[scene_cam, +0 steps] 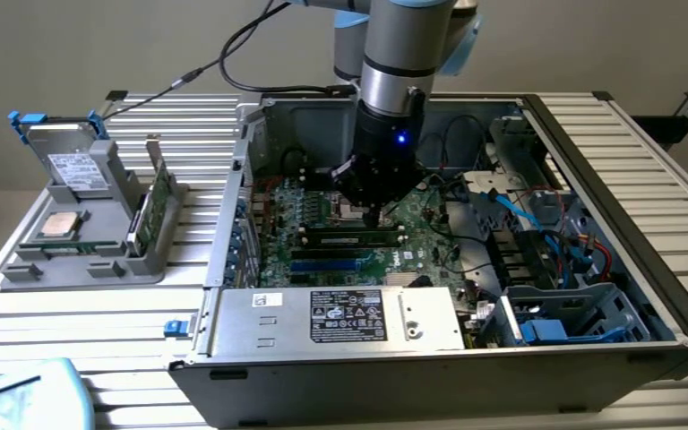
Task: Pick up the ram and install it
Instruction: 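Press down the ram until it locks into place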
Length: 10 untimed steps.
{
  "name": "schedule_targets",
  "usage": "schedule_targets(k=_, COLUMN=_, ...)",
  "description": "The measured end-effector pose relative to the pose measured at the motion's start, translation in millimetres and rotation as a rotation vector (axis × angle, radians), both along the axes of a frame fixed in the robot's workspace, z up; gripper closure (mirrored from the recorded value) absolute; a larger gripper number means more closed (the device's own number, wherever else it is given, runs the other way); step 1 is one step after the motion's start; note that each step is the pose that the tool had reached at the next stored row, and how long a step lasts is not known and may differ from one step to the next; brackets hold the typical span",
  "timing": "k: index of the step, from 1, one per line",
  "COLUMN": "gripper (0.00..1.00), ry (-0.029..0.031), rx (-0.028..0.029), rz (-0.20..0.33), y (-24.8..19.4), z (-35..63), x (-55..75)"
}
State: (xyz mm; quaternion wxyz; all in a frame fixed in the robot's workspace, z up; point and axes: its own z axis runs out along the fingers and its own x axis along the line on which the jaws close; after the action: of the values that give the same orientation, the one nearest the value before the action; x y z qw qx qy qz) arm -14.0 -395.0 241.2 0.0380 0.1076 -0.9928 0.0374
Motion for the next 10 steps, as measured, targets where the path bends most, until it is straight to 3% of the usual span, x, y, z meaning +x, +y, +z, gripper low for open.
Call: schedule_targets(k=10, gripper=0.9, ry=-0.0132, rx=-0.0101, rz=-0.111, y=0.0, z=0.0, x=0.0)
